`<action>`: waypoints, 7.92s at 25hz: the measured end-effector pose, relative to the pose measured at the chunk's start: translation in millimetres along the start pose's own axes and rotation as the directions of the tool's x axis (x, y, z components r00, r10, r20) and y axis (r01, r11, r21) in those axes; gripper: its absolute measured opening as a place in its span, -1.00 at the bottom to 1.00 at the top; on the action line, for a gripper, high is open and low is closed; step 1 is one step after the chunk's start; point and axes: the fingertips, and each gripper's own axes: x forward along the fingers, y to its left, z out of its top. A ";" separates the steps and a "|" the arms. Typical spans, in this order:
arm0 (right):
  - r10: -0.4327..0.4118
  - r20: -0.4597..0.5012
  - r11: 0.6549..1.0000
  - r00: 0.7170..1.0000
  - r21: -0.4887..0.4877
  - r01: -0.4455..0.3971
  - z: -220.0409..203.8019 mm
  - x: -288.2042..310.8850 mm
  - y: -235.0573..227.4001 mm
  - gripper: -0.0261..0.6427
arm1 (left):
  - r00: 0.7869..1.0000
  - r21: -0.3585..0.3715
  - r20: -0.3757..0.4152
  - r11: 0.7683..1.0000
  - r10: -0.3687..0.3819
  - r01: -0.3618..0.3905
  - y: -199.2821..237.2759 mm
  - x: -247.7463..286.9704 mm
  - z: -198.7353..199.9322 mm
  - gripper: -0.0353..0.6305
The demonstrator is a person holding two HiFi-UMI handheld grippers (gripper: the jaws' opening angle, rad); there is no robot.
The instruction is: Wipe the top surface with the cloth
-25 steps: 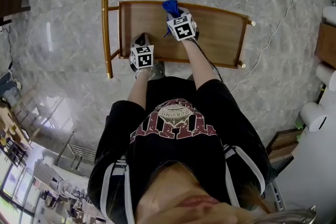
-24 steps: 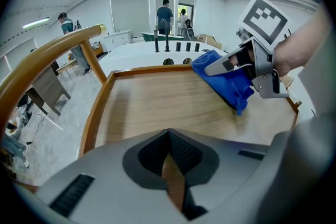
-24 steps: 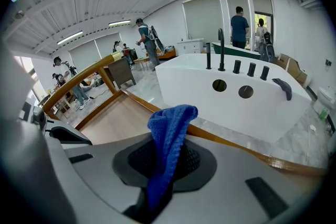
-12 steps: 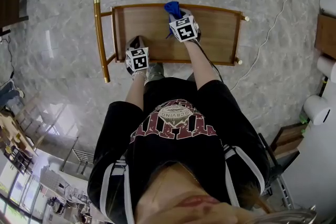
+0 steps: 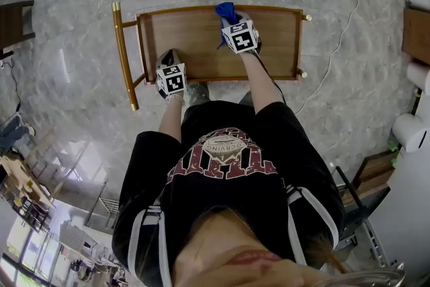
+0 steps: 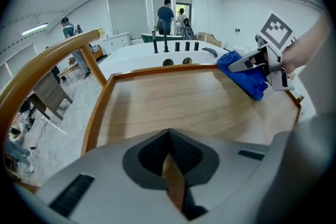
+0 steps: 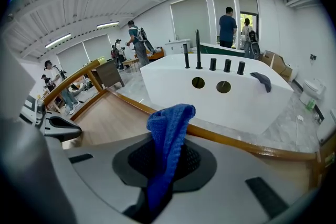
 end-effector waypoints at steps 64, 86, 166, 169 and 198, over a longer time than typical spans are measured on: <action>-0.164 -0.031 0.974 0.986 0.156 0.167 -62.7 -81.8 -151.8 -0.75 | 0.908 0.386 -0.195 0.822 -0.371 0.419 -205.1 17.9 41.4 -0.75; -0.270 -0.088 0.941 0.959 0.186 0.282 -82.8 -108.9 -206.8 -0.76 | 0.918 0.374 -0.182 0.839 -0.352 0.395 -206.4 20.6 42.5 -0.75; -0.051 -0.221 0.982 0.974 0.167 0.089 -94.1 -77.9 -68.9 -0.76 | 0.899 0.289 -0.199 0.853 -0.391 0.435 -182.2 10.4 38.0 -0.75; -0.047 -0.221 0.983 0.974 0.165 0.085 -91.9 -75.3 -58.9 -0.76 | 0.902 0.259 -0.204 0.868 -0.380 0.424 -169.3 7.3 27.7 -0.75; 0.048 -0.167 0.995 0.985 0.097 -0.032 -59.1 -31.1 29.0 -0.76 | 0.926 0.184 -0.207 0.918 -0.314 0.352 -88.8 -7.1 -13.6 -0.75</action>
